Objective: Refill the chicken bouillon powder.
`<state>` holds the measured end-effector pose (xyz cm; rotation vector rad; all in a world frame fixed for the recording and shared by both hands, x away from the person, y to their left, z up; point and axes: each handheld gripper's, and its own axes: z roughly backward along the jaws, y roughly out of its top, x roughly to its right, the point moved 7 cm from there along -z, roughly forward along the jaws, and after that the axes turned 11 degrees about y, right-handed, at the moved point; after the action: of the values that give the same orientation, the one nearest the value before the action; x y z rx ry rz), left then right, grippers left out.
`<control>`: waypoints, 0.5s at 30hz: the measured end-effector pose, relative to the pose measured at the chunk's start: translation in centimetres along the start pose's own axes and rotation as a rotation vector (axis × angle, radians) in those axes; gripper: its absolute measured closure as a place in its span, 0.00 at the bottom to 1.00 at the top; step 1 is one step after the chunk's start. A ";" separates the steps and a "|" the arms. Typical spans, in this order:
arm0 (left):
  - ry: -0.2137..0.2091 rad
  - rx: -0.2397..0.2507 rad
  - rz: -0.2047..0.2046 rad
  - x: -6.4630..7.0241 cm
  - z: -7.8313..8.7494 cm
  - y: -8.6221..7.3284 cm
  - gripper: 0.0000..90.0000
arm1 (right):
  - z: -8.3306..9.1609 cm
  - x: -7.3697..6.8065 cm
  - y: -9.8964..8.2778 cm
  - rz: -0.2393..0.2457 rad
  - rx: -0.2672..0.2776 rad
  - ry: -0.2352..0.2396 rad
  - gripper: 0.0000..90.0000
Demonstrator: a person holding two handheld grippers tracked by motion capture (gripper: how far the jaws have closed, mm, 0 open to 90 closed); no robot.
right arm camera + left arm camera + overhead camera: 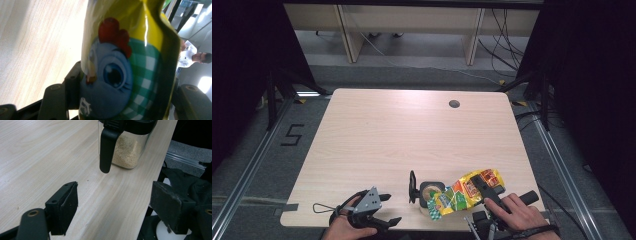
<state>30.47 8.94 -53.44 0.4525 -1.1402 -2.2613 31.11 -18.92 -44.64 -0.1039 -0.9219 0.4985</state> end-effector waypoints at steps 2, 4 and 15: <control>0.000 0.000 0.000 0.0 0.0 0.0 0.25 | 0.0 0.0 0.0 -0.004 0.000 0.001 0.43; 0.000 0.000 -0.001 0.0 0.0 0.0 0.25 | 0.0 0.0 0.0 0.000 0.000 0.001 0.43; 0.000 0.000 -0.001 0.0 0.0 0.0 0.25 | 0.0 0.0 0.0 -0.003 -0.001 0.003 0.43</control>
<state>30.47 8.92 -53.45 0.4527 -1.1399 -2.2620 31.10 -18.91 -44.64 -0.1045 -0.9195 0.4949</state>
